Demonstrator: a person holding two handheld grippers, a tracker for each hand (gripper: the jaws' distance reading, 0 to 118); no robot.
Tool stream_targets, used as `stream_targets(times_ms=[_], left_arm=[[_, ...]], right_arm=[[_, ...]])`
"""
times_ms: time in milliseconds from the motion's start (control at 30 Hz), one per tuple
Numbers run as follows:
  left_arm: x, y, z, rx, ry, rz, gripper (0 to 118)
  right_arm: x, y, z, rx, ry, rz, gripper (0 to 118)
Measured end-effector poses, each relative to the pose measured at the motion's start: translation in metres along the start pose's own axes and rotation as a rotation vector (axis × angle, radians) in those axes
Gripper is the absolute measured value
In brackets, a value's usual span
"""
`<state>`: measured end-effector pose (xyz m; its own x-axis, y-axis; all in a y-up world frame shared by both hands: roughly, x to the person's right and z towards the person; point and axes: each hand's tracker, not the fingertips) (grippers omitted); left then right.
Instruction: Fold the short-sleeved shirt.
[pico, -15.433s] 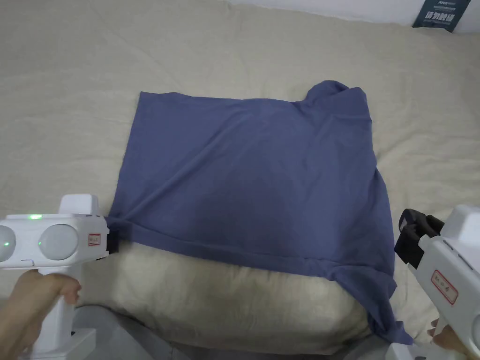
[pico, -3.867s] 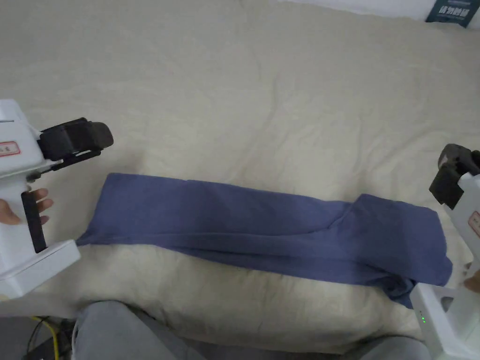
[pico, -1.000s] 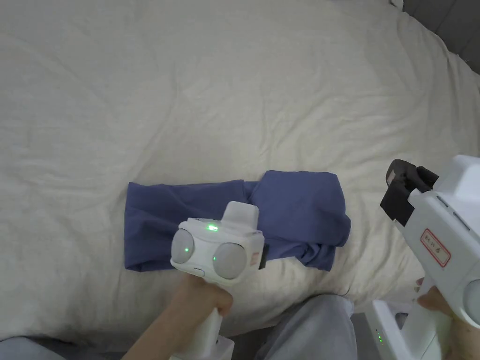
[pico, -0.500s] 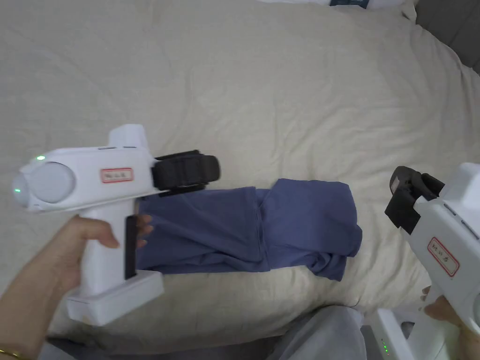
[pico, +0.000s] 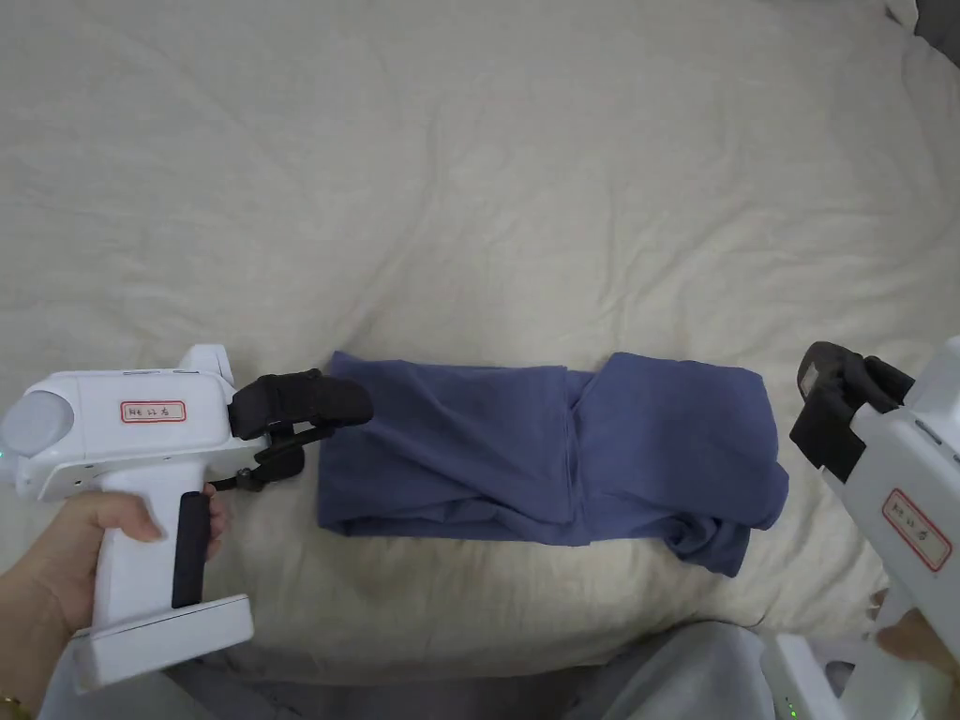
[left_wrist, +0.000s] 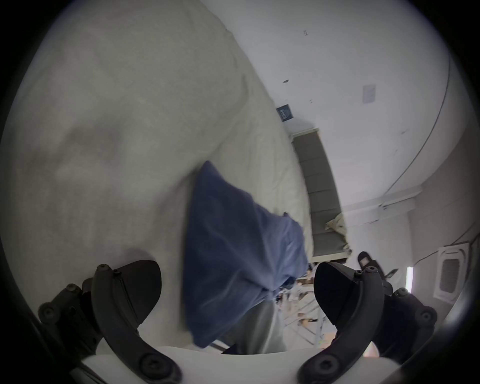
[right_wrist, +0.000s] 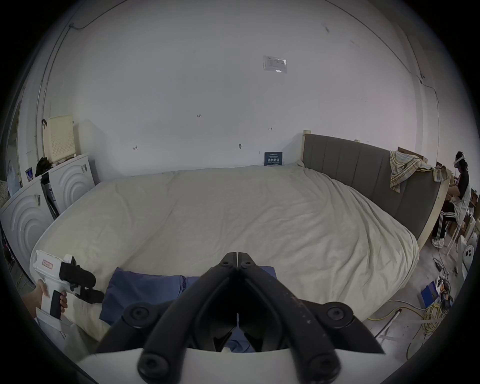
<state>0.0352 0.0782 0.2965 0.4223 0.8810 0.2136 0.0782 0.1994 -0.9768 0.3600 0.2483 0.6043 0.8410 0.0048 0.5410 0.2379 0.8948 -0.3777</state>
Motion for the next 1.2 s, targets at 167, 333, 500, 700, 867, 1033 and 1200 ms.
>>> stream_targets(times_ms=[167, 333, 500, 700, 867, 1033, 1200], left_arm=[[0.002, 0.0, -0.032, 0.034, 0.049, 0.051, 67], [0.015, 0.006, -0.039, 0.025, 0.268, 0.034, 11], [0.042, 0.005, -0.028, 0.047, 0.335, 0.04, 10], [0.061, 0.023, 0.041, 0.107, 0.47, -0.045, 10], [0.067, 0.041, 0.135, 0.268, 0.729, -0.051, 10], [0.095, 0.033, 0.177, 0.392, 0.922, -0.07, 10], [0.149, 0.002, 0.147, 0.335, 0.718, -0.243, 10]], right_arm=[[-0.002, -0.001, -0.004, -0.017, -0.018, 0.015, 1], [0.004, -0.004, -0.002, -0.026, -0.02, 0.018, 1], [0.008, -0.005, 0.002, -0.023, -0.016, 0.003, 1], [0.008, 0.0, 0.011, 0.009, 0.005, 0.007, 1], [0.003, 0.001, 0.014, 0.027, 0.034, 0.004, 1], [-0.008, -0.002, 0.01, 0.024, 0.072, 0.005, 1], [-0.017, -0.004, 0.009, 0.02, 0.101, 0.001, 1]])
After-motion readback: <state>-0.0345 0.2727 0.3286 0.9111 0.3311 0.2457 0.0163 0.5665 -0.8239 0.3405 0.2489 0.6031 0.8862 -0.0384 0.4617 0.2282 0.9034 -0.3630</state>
